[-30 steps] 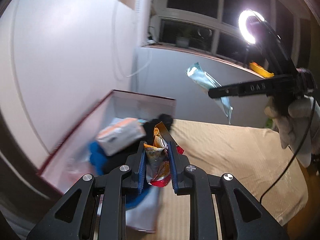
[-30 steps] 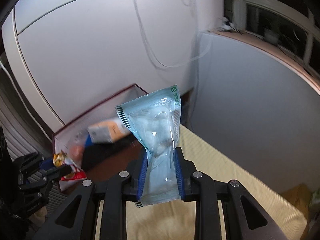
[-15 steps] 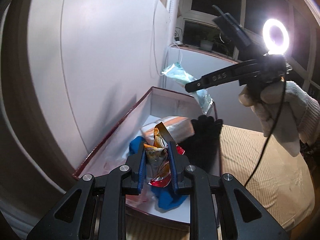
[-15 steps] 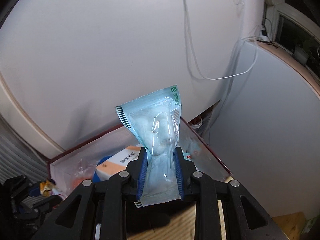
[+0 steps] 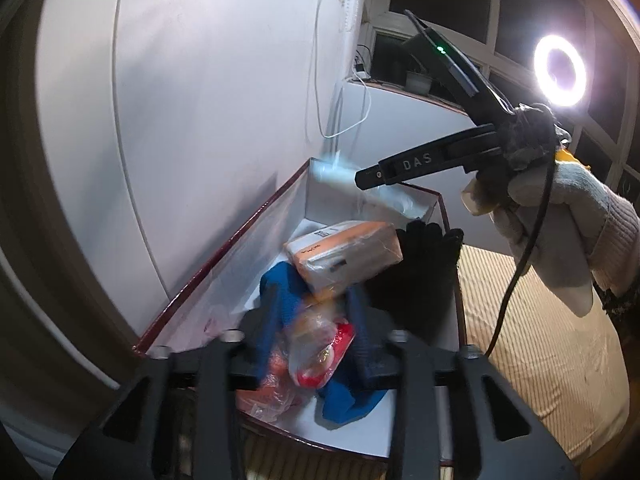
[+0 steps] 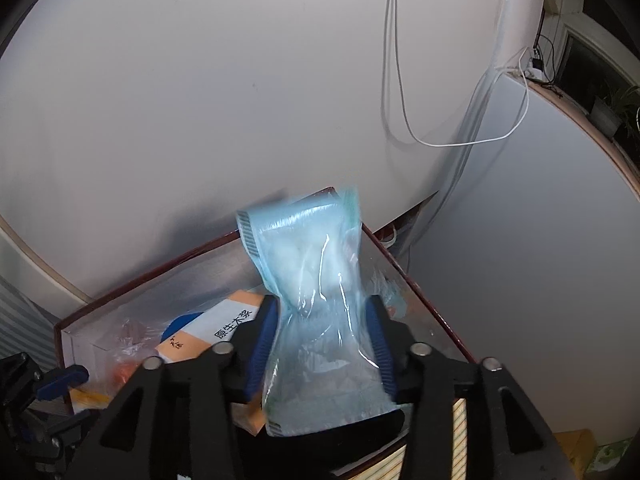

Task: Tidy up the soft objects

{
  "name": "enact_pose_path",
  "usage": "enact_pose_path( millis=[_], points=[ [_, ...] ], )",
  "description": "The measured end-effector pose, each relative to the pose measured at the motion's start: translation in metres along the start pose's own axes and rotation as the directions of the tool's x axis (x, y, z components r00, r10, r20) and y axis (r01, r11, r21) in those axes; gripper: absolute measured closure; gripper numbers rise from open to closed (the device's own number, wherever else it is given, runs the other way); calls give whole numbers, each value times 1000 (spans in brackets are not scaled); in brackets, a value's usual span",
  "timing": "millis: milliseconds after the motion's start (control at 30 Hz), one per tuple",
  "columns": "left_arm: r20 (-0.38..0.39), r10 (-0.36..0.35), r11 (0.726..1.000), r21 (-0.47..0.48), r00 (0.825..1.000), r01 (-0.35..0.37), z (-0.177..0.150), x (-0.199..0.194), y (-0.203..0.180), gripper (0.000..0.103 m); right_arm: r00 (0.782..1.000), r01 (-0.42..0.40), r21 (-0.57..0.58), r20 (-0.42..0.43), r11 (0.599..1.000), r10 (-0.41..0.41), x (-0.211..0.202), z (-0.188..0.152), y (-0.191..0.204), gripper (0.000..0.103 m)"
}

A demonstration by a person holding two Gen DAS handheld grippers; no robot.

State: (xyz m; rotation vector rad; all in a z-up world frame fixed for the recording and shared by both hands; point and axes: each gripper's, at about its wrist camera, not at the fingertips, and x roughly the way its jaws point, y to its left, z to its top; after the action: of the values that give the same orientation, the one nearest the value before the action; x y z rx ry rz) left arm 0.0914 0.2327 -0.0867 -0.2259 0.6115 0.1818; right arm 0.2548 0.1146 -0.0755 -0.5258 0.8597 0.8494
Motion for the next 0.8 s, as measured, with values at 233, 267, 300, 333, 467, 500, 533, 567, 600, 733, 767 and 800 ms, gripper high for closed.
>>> enact_pose_path(
  millis=[233,267,300,333,467,500,533,567,600,733,767,800],
  points=[
    [-4,0,1000,-6,1000,0,-1,-4,0,52,1000,-14,16,10,1000,14,-6,-5,0,49],
    [-5,0,1000,-5,1000,0,-1,-3,-1,52,1000,-15,19,11,1000,15,-7,-5,0,49],
    [-4,0,1000,-5,1000,0,-2,-4,-2,52,1000,-22,24,13,999,21,-9,-7,-1,49],
    [-4,0,1000,-4,1000,0,-3,-5,-2,52,1000,-26,27,13,999,26,-10,-9,-1,49],
    [2,0,1000,4,1000,0,-3,-10,-9,52,999,-26,35,23,999,25,-20,-18,-2,46],
    [3,0,1000,7,1000,0,-3,-11,-10,52,999,-31,41,28,999,30,-24,-21,-3,44],
    [4,1,1000,9,1000,-1,-3,-12,-12,52,999,-36,45,31,998,35,-28,-24,-3,42],
    [5,0,1000,10,1000,0,-4,-12,-13,52,999,-39,48,35,998,37,-31,-26,-5,41],
    [6,0,1000,12,1000,0,-4,-13,-15,52,999,-39,49,39,998,37,-33,-28,-5,41],
    [16,3,1000,12,1000,-3,-5,-21,-20,52,997,-44,66,59,997,41,-48,-40,-5,41],
    [18,3,1000,12,1000,-4,-5,-23,-21,52,997,-50,71,64,996,46,-51,-43,-6,40],
    [22,4,1000,12,1000,-4,-6,-26,-22,52,997,-49,76,68,996,44,-55,-48,-7,40]
  ],
)
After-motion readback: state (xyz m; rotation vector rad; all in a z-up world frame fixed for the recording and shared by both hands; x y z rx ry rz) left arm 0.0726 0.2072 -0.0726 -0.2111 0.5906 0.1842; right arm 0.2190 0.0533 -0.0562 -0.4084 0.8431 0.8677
